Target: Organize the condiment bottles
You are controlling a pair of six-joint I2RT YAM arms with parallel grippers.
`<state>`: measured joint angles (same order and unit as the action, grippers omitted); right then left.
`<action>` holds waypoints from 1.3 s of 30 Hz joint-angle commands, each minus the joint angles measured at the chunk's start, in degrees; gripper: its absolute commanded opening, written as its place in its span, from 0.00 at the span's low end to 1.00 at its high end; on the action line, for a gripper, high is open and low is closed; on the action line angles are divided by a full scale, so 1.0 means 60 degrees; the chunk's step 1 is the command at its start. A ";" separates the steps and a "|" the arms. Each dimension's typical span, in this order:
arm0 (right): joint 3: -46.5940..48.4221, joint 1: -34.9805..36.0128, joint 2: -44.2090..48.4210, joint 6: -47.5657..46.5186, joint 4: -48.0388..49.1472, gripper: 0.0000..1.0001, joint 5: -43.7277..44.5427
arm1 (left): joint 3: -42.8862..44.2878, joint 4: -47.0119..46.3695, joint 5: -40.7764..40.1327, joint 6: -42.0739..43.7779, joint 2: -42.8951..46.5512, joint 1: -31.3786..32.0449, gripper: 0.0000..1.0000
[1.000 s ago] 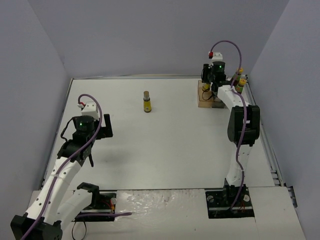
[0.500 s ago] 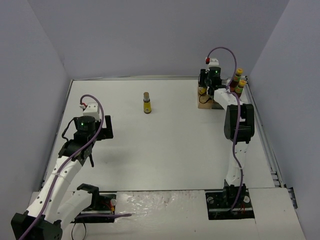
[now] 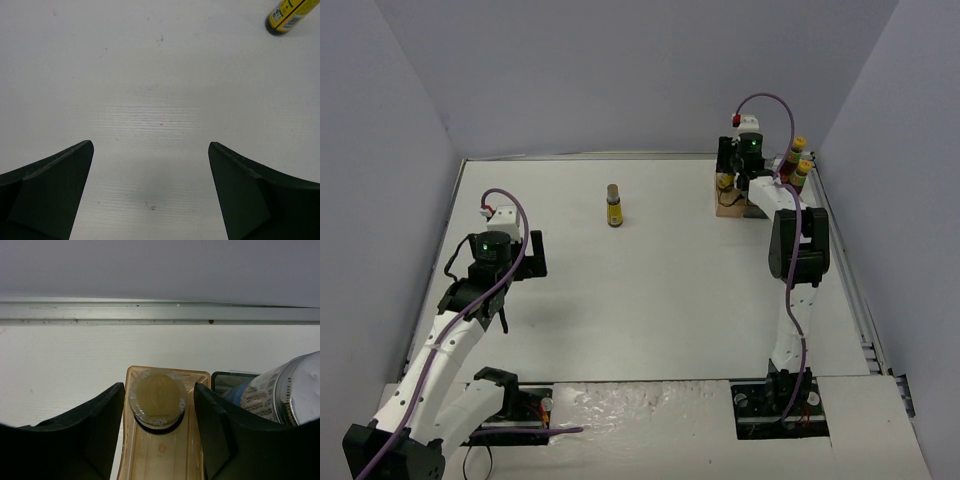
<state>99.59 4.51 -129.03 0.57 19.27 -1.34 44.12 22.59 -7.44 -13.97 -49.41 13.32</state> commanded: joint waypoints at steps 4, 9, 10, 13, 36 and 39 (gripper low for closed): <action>0.0357 -0.0027 0.1114 -0.0388 0.0817 0.69 0.0034 | 0.0330 -0.0571 0.0083 0.0081 0.0017 -0.0082 0.97; -0.0061 0.0076 0.2103 -0.0498 0.0634 0.80 -0.0209 | 0.0352 -0.0550 0.0076 0.0088 0.0061 -0.0082 0.97; -0.0169 0.0123 0.2354 -0.0519 0.0586 0.82 -0.0310 | 0.0352 -0.0556 0.0083 0.0088 0.0075 -0.0082 0.97; -0.0441 0.0387 0.3220 -0.0483 0.0356 0.86 -0.0707 | 0.0381 -0.0542 0.0081 0.0086 0.0109 -0.0082 0.97; -0.1830 0.5444 0.2621 -0.0808 0.1714 0.99 -0.1256 | 0.0352 -0.0480 0.0118 0.0070 0.0524 -0.0067 0.97; -0.1473 0.5577 0.2164 -0.0874 0.1708 0.99 -0.1057 | 0.0350 -0.0440 0.0112 0.0073 0.0559 -0.0052 0.97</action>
<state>85.50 37.62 -114.67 -3.29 22.98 -10.60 44.12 22.50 -7.05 -13.93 -46.97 13.32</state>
